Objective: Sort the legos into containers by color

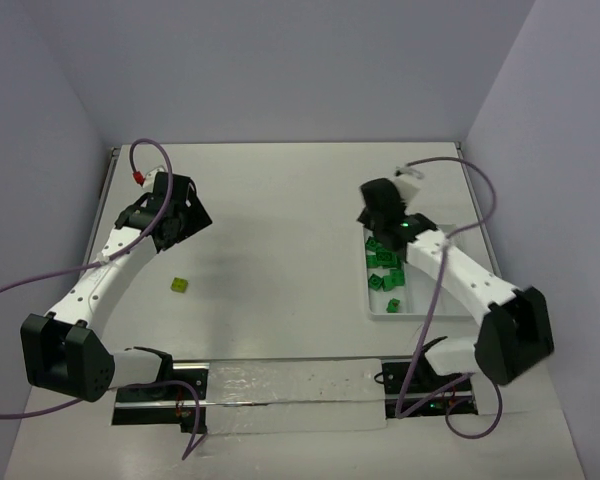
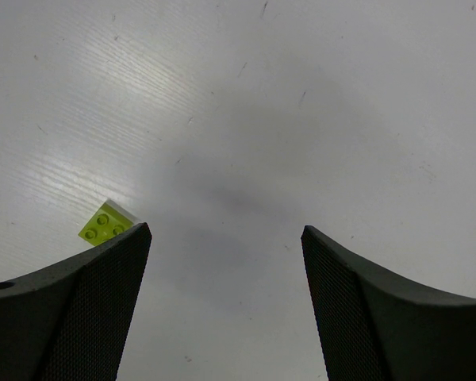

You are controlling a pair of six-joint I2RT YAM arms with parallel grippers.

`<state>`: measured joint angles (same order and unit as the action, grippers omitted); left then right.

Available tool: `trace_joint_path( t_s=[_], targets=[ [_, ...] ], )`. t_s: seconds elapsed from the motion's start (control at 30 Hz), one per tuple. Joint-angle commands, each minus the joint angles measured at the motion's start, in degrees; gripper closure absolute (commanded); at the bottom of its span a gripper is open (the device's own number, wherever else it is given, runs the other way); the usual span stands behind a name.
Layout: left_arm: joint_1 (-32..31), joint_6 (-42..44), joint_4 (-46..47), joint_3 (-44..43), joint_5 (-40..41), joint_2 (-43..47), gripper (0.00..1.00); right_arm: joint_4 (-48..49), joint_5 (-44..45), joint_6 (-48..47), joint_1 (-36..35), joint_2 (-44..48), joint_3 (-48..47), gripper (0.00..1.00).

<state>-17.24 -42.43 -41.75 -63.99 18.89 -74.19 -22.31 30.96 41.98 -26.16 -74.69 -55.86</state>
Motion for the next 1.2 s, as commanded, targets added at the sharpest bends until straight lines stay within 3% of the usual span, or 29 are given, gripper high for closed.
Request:
trace_joint_path(
  t_s=[0.0, 0.1, 0.33, 0.57, 0.77, 0.97, 1.1, 1.17],
  targets=[
    [0.45, 1.12, 1.31, -2.02, -2.09, 0.19, 0.15, -1.51, 0.00, -2.24, 12.70, 12.31, 10.01, 0.87],
    [0.45, 1.38, 1.23, -2.72, -2.37, -0.16, 0.15, -1.69, -1.52, -1.91, 21.67, 16.74, 14.87, 0.86],
    [0.40, 2.30, 1.44, -3.02, -3.01, -0.06, 0.15, 1.68, -3.85, -1.30, 33.35, 21.26, 20.89, 0.85],
    [0.38, 3.40, 1.93, -3.58, -3.99, -1.39, 0.15, 11.73, -5.83, -3.44, 35.21, 11.80, 18.99, 0.80],
    [0.55, 3.77, 1.39, -3.95, -2.88, -1.48, 0.15, 14.85, -5.59, -4.55, 35.21, 2.56, 14.74, 0.78],
    [0.71, 3.84, 1.14, -4.42, -2.56, -1.69, 0.15, 16.62, -5.62, -5.08, 35.21, -2.82, 12.78, 0.54],
    [0.71, 3.88, 0.96, -4.95, -2.77, -2.22, 0.15, 17.03, -5.77, -5.65, 35.21, -5.67, 10.95, 0.49],
    [0.71, 3.93, 0.91, -5.12, -2.66, -2.27, 0.15, 16.68, -6.00, -6.09, 35.21, -6.98, 9.69, 0.39]
  ],
)
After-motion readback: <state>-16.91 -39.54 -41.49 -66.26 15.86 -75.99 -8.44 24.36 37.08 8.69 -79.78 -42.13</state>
